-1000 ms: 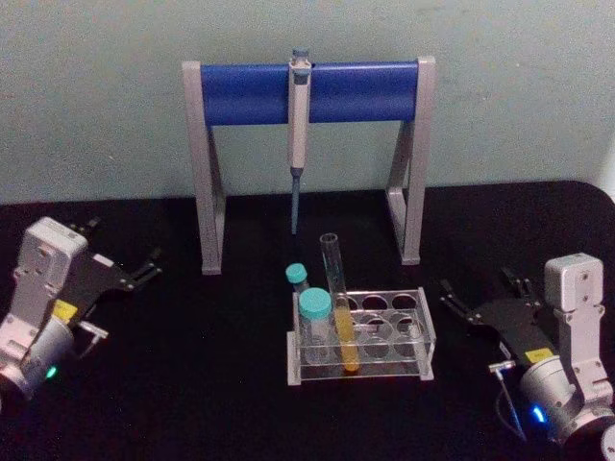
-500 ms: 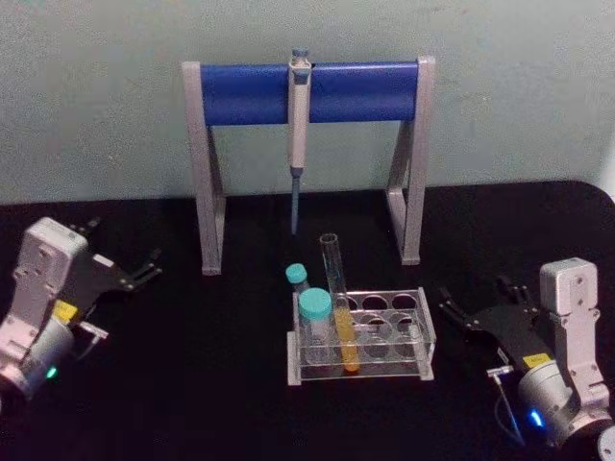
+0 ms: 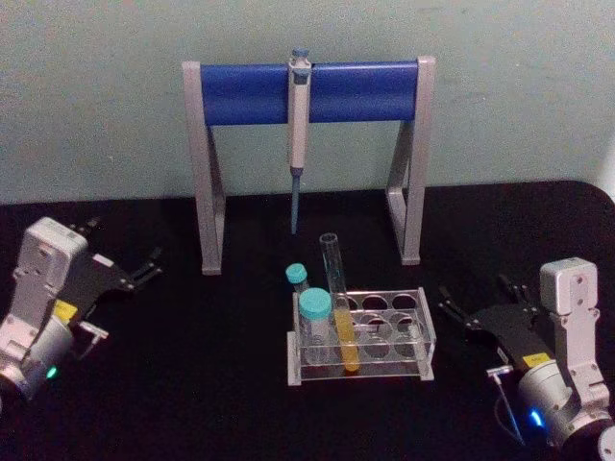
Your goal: Pick up the test tube from the test tube rack, shake it, then place it back into the test tube rack.
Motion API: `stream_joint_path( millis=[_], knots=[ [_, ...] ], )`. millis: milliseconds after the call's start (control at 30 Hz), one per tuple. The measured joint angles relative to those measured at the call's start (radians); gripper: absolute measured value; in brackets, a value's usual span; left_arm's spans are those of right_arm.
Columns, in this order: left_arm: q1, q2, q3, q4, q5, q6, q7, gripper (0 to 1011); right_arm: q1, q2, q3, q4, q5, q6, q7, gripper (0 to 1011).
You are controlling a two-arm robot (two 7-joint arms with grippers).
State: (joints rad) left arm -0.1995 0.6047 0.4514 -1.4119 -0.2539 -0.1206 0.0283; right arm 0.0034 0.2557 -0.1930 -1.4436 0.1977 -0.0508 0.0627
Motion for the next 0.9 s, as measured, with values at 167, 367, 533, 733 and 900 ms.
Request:
stream_joint_path(
  millis=[167,367,533,733,900],
  knots=[
    [0.000,0.000,0.000,0.000,0.000,0.000,0.000,1001,0.000,0.000,-0.001,-0.001,0.001,0.000,0.000,1000],
    [0.000,0.000,0.000,0.000,0.000,0.000,0.000,1001,0.000,0.001,-0.001,-0.001,0.001,-0.001,-0.001,1000],
    [0.000,0.000,0.000,0.000,0.000,0.000,0.000,1001,0.000,0.001,-0.001,-0.001,0.002,-0.001,-0.001,1000],
    [0.000,0.000,0.000,0.000,0.000,0.000,0.000,1001,0.000,0.001,-0.001,-0.001,0.002,-0.001,-0.001,1000],
    [0.000,0.000,0.000,0.000,0.000,0.000,0.000,1001,0.000,0.001,-0.001,-0.001,0.002,-0.001,-0.001,1000]
  ],
)
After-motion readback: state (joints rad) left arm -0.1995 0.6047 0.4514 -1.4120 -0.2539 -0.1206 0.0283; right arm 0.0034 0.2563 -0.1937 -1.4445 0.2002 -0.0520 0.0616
